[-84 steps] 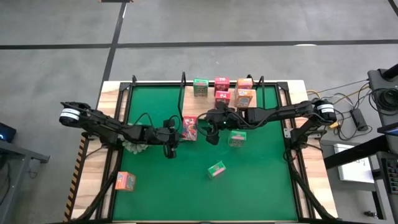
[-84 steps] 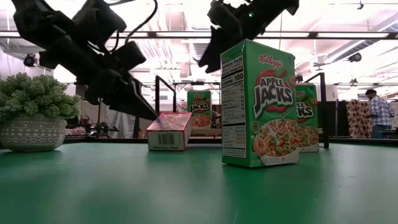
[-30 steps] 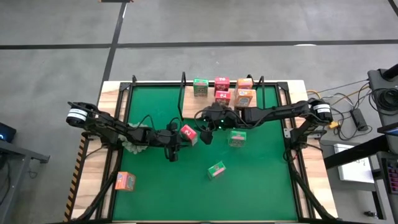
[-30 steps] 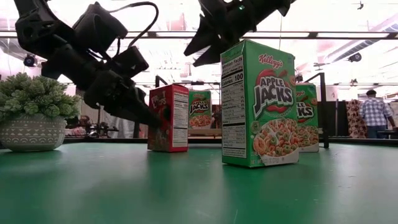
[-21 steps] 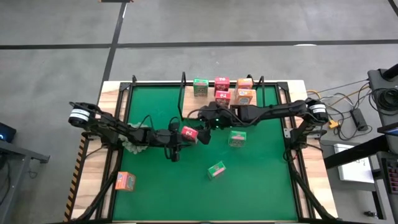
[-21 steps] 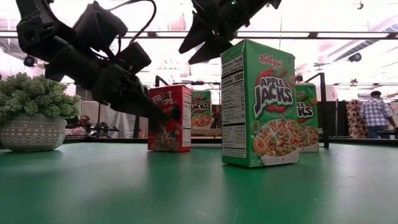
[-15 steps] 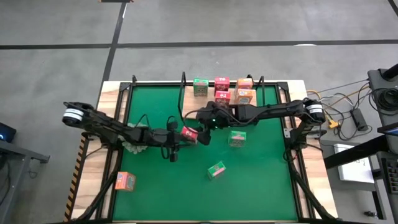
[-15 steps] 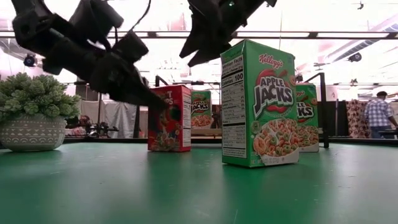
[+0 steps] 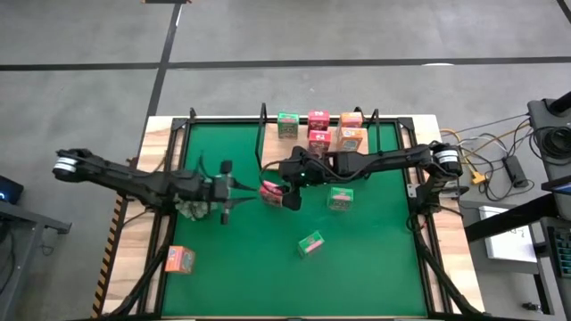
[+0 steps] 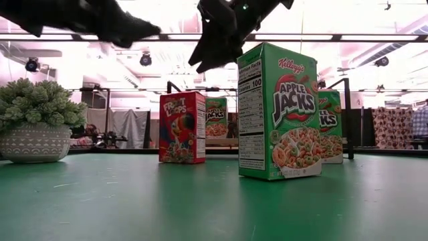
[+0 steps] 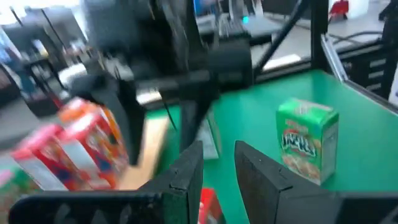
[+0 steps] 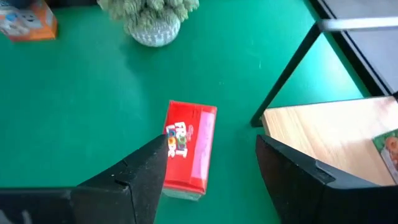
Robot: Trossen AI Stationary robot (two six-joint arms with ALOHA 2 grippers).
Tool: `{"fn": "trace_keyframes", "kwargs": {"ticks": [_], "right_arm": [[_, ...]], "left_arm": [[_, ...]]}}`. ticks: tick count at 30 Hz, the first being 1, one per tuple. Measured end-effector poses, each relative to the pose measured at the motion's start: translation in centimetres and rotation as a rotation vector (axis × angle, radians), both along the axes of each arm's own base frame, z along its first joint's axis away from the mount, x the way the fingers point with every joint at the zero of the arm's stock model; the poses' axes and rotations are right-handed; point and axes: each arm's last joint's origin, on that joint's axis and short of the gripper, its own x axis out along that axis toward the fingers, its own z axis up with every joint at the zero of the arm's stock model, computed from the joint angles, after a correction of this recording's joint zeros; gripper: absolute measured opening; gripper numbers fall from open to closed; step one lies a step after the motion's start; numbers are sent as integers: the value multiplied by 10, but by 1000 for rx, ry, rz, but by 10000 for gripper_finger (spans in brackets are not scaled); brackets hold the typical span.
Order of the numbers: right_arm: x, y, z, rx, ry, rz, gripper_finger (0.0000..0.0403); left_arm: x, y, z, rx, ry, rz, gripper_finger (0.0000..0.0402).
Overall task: Stack cereal on shelf
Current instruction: Put the red cereal box on the shelf aligned with the other red cereal boxes
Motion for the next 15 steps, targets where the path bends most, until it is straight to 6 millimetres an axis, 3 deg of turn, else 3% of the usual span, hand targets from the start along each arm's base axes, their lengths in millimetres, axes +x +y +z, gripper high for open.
{"fn": "trace_keyframes", "kwargs": {"ticks": [6, 15], "right_arm": [[7, -1, -12, -54, 26, 38, 255], [11, -1, -9, -23, -24, 11, 243]], "left_arm": [[-23, 4, 28, 65, -157, 4, 76], [-36, 9, 40, 143, -227, 107, 76]]}}
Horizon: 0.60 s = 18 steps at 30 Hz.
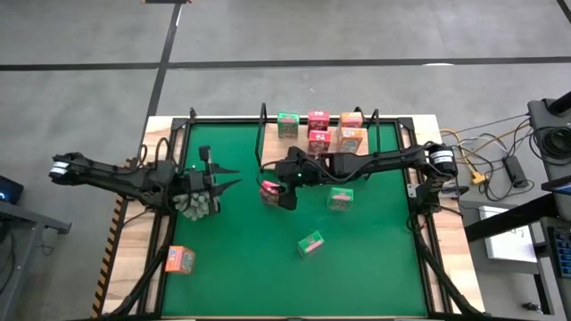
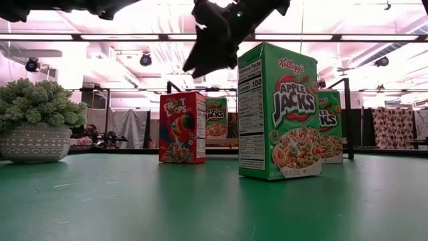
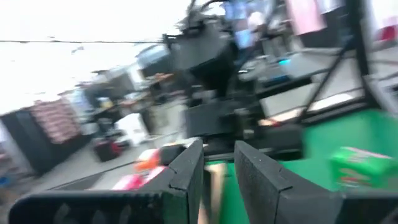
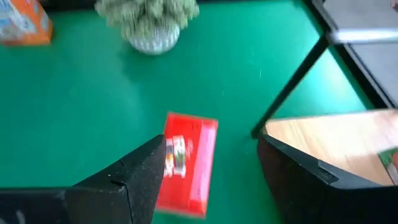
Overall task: Stack cereal on shelf
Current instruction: Put the red cereal box on the shelf aligned with the other red cereal boxes
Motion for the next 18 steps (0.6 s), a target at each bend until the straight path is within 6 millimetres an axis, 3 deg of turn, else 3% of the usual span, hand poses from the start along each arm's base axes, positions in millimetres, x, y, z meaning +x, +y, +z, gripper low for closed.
{"fn": "trace_keyframes", "kwargs": {"ticks": [5, 11, 18], "right_arm": [[2, 0, 0, -1, -18, 0, 284], [2, 4, -1, 8, -13, 7, 348], [11, 15, -26, 5, 52, 42, 354]], "left_arm": [[-2, 3, 1, 15, 0, 108, 76], [0, 3, -2, 43, 36, 115, 76], [0, 3, -2, 49, 38, 115, 76]]}}
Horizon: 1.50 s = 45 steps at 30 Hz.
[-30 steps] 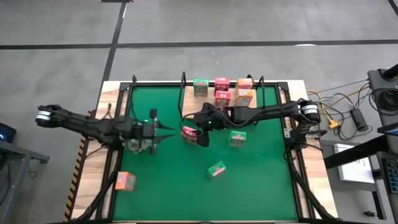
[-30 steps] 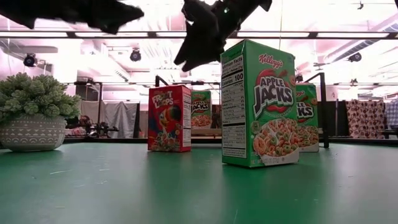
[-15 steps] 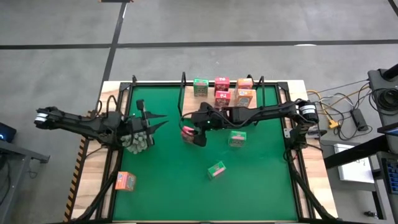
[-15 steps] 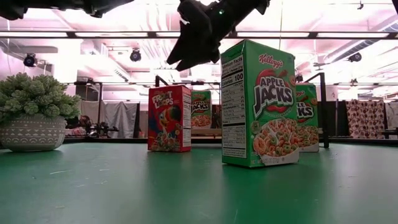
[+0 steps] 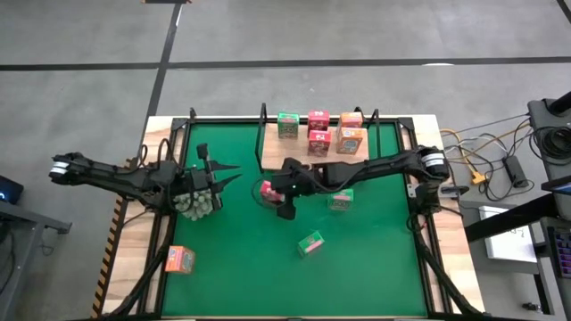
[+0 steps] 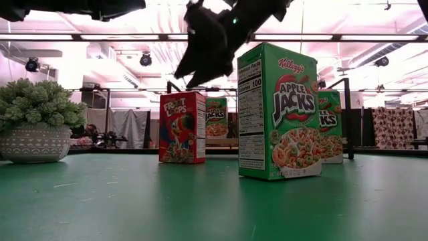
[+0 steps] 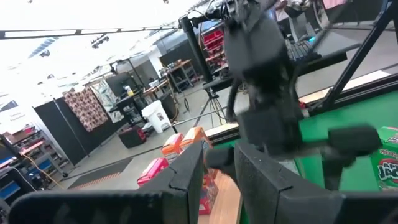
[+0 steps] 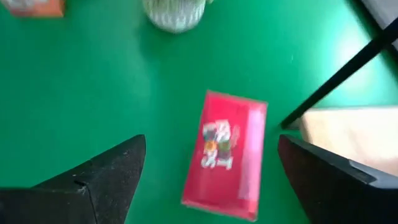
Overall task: Stack cereal on shelf
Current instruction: Put the red cereal box on the shelf aligned with the other red cereal boxes
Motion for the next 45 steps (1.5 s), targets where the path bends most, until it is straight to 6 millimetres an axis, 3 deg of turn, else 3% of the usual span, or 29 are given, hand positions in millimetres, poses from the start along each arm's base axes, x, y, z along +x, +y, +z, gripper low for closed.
{"fn": "trace_keyframes", "kwargs": {"ticks": [8, 31, 37, 45], "right_arm": [[7, -6, -28, -2, 84, -38, 329], [4, -5, -20, 4, 73, -26, 178], [-11, -6, 5, -17, 71, -6, 172], [-59, -19, 56, -87, 132, 24, 173]], "left_arm": [[1, 0, 0, 16, 4, 1, 76], [1, 0, 0, 17, 6, 1, 76], [1, 0, 0, 16, 6, 1, 76], [1, 0, 1, 15, -6, 1, 76]]}}
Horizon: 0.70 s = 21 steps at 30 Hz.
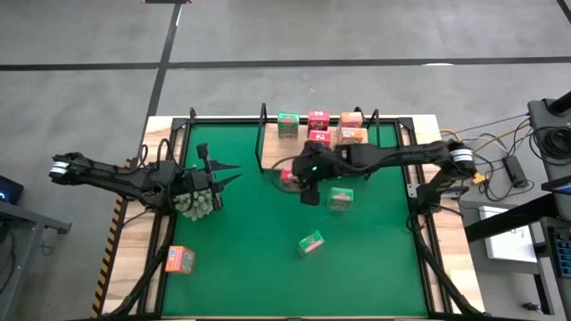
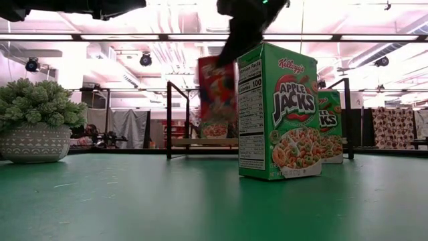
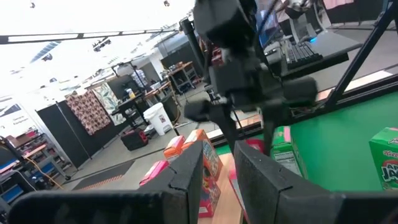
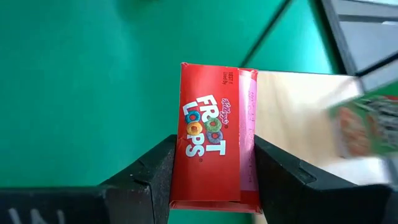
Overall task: Stack cereal on shelf
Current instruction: Put the red cereal box on the shelf aligned with the other red cereal boxes
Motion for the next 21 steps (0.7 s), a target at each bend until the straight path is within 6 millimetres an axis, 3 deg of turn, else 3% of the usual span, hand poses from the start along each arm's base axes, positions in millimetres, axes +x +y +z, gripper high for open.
{"fn": "trace_keyframes", "kwargs": {"ticks": [3, 7, 13, 21], "right_arm": [[-17, -9, 12, -35, 6, 12, 173], [-38, -22, 12, -82, 15, 24, 173], [-65, -44, -5, -89, 32, -33, 173], [-80, -57, -29, -92, -60, -19, 173]], "left_arm": [[0, 0, 0, -2, -2, 0, 76], [1, 0, 0, -3, -4, -1, 76], [1, 0, 0, -3, -4, -1, 76], [1, 0, 0, -4, -7, -1, 76]]}}
